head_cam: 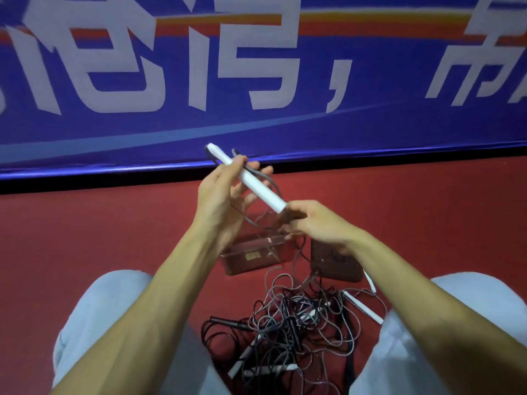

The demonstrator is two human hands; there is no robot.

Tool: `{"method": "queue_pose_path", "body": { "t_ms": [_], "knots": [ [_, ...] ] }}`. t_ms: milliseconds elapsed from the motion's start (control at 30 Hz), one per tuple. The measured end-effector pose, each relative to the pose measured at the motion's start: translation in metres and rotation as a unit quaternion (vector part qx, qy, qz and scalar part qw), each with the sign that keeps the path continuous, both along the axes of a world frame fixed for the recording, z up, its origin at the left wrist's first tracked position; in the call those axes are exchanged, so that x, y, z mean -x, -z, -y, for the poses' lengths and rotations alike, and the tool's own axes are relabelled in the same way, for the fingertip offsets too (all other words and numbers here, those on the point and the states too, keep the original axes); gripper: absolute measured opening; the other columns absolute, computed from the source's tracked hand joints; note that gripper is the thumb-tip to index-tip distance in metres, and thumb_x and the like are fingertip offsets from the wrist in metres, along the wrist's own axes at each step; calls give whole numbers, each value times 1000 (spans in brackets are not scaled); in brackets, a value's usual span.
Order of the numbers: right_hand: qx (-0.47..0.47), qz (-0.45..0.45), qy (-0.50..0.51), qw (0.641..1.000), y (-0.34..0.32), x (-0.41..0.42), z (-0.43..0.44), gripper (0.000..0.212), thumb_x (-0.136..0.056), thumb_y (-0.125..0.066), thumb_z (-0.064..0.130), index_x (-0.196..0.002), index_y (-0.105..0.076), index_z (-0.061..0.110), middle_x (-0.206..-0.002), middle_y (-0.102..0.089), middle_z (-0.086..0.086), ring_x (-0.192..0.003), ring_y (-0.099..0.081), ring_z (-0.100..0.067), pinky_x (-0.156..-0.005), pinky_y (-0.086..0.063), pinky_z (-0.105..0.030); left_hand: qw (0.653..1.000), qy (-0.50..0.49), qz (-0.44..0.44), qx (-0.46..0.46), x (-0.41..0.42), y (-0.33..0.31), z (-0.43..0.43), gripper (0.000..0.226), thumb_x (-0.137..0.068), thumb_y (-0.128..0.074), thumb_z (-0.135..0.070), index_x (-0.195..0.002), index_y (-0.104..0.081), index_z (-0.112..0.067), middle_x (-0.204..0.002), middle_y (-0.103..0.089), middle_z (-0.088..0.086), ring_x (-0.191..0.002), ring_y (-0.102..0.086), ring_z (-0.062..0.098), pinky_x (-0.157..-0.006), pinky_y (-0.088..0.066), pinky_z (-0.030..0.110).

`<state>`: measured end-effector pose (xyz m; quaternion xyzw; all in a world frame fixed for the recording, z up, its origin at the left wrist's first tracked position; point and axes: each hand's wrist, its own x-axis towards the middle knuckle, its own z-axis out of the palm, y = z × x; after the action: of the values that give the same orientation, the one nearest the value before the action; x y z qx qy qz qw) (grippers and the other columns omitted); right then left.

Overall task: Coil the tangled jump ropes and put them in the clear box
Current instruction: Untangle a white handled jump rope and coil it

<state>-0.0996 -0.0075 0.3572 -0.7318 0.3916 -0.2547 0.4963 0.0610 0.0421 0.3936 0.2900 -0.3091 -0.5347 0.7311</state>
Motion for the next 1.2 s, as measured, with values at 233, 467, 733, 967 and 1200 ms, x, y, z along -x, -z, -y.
{"method": "queue_pose_path", "body": {
  "t_ms": [233, 467, 733, 967, 1200],
  "knots": [
    [215, -283, -15, 935, 31, -10, 10, 12, -94, -57, 18, -94, -68, 19, -99, -72, 4, -97, -64, -15, -85, -44, -27, 988, -13, -146, 39, -20, -8, -4, 9, -97, -54, -14, -91, -56, -7, -81, -68, 6, -85, -73, 27, -65, -58, 32],
    [148, -178, 97, 968, 23, -6, 8, 15, -95, -46, 1, -96, -54, 13, -78, -73, -3, -74, -71, -16, -74, -54, -28, 992, -113, 30, -46, -19, 12, 11, 11, -102, -48, -15, -96, -55, -8, -96, -69, 12, -86, -72, 24, -74, -59, 32],
    [31, 119, 173, 977, -18, 5, -2, 17, -99, -40, -2, -100, -53, 10, -76, -68, -8, -60, -68, -16, -57, -57, -35, 917, 9, 387, -93, 12, 44, 16, 12, -97, -56, -12, -99, -63, -2, -86, -70, 4, -69, -65, 4, -58, -50, 17],
    [-135, 431, 165, 877, -44, 26, 4, 16, -101, -37, -1, -95, -48, 9, -74, -68, -8, -63, -71, -16, -51, -55, -26, 893, 137, 426, -44, 31, 45, 7, 18, -98, -54, -13, -108, -65, -2, -103, -72, 10, -92, -62, 12, -79, -47, 25],
    [-192, 498, 211, 819, -36, 31, 11, 15, -101, -42, 2, -88, -49, 3, -71, -67, -12, -62, -71, -22, -57, -59, -31, 923, 139, 354, -50, 40, 45, 3, 26, -95, -57, -11, -106, -58, 12, -86, -72, 10, -79, -69, 18, -80, -53, 41]
  ]
}}
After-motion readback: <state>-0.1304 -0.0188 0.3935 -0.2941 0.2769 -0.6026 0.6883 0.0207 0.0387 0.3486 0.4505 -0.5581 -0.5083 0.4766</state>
